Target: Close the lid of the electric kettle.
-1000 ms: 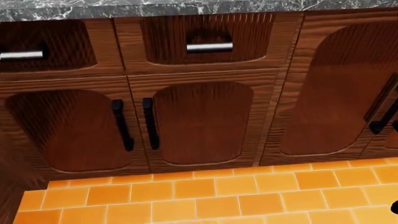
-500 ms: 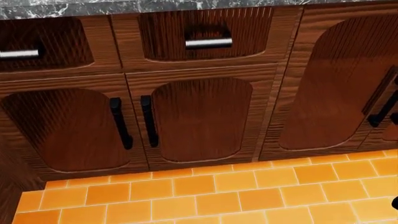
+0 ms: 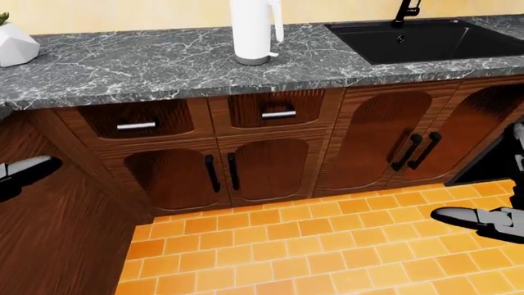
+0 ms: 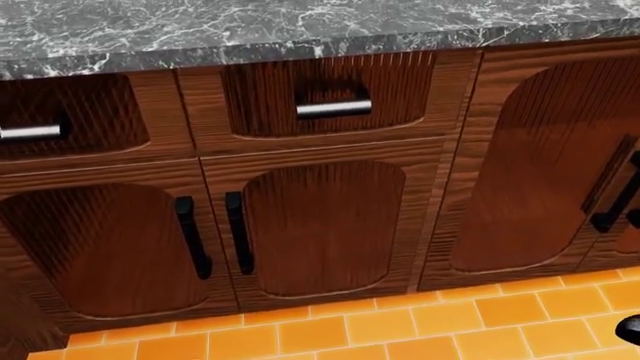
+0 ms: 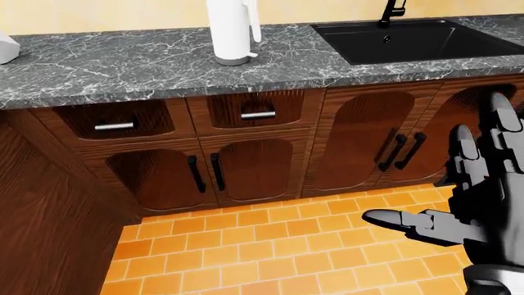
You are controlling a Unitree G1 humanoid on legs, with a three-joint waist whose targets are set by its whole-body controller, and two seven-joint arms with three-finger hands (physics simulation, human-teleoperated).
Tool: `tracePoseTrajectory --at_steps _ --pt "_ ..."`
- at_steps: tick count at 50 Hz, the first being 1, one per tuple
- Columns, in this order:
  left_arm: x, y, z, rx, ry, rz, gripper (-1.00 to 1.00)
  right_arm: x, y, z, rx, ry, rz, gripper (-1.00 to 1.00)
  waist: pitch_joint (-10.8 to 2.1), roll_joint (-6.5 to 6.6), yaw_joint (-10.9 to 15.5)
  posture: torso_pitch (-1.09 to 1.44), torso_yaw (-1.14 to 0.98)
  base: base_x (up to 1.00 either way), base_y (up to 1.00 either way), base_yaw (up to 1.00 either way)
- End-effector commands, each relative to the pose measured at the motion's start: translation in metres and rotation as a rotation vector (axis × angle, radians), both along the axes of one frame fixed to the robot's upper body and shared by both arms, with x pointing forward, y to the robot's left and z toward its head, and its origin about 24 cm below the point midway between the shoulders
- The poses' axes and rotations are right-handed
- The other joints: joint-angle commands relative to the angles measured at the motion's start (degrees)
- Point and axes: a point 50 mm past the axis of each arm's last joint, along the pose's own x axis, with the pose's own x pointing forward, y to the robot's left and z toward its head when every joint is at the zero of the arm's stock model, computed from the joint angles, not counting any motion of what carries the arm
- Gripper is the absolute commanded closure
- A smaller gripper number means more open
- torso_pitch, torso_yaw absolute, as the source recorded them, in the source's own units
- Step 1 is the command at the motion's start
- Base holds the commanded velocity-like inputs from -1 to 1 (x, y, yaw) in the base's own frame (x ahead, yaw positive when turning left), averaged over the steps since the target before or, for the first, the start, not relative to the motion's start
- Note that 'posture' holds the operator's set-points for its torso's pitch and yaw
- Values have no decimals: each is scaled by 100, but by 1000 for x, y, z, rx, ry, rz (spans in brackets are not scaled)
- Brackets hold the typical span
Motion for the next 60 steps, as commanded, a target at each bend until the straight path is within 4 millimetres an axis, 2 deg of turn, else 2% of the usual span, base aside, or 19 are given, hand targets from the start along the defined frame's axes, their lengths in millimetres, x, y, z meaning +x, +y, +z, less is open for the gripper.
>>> tracePoseTrajectory --at_steps 1,6,9,10,12,18,22,23,25,31,35,36,37,40,45,47,50,57,60 --pt "-4 -7 14 62 -76 -15 -100 -4 0 9 -40 -60 -22 -100 -60 25 -16 0 0 15 0 0" --pt "-5 -6 15 63 -78 -13 -100 -3 0 9 -41 -60 -22 -100 -18 -217 25 0 0 15 0 0" --pt "-6 -7 16 64 -79 -12 -100 -4 0 9 -40 -60 -21 -100 -127 -601 42 0 0 15 0 0" --pt "-5 -6 15 63 -76 -11 -100 -3 0 10 -40 -61 -20 -100 -56 -383 -10 0 0 15 0 0" --pt "-6 -7 16 65 -80 -11 -100 -4 0 10 -41 -61 -21 -100 4 -491 -41 0 0 16 0 0" --pt "-5 -6 15 64 -79 -9 -100 -3 0 9 -45 -58 -24 -100 40 -239 -102 0 0 15 0 0" --pt "-4 -6 15 64 -79 -9 -100 -3 0 8 -46 -58 -23 -100 -108 315 -102 0 0 16 0 0" --pt "-4 -6 15 64 -79 -9 -100 -3 0 9 -45 -58 -23 -100 -44 52 -41 0 0 16 0 0" --pt "-4 -6 15 65 -78 -9 -100 -3 0 8 -46 -56 -24 -100 -33 129 -18 0 0 16 0 0" --pt "-4 -6 14 64 -76 -8 -100 -2 0 8 -45 -56 -21 -100 -17 -179 18 0 0 15 0 0" --pt "-4 -6 15 83 -74 0 -100 -1 1 7 -46 -53 -19 -100 -128 -724 20 0 0 16 0 0" --pt "-4 -6 15 82 -74 -1 -100 -1 2 6 -45 -53 -18 -100 -66 -435 -36 0 0 16 0 0" --pt "-4 -7 15 82 -74 -2 -100 -1 1 7 -46 -53 -18 -100 -46 -550 -17 0 0 15 0 0" --pt "-3 -7 14 84 -73 -2 -100 -1 1 7 -44 -55 -17 -100 -77 -465 -65 0 0 16 0 0" --pt "-2 -7 13 84 -72 -4 -100 -1 2 7 -47 -53 -15 -100 17 -140 -107 0 0 15 0 0" --pt "-2 -7 13 84 -72 -5 -100 -1 2 8 -47 -54 -15 -100 -69 160 -122 0 0 16 0 0" --pt "-1 -7 12 83 -72 -6 -100 -1 2 8 -45 -54 -14 -100 -11 132 -56 0 0 15 0 0" --pt "-2 -7 13 83 -73 -5 -100 0 3 6 -46 -53 -12 -100 -18 -217 16 0 0 16 0 0" --pt "-2 -7 12 83 -71 -4 -100 0 3 7 -46 -53 -12 -100 -103 -604 31 0 0 16 0 0"
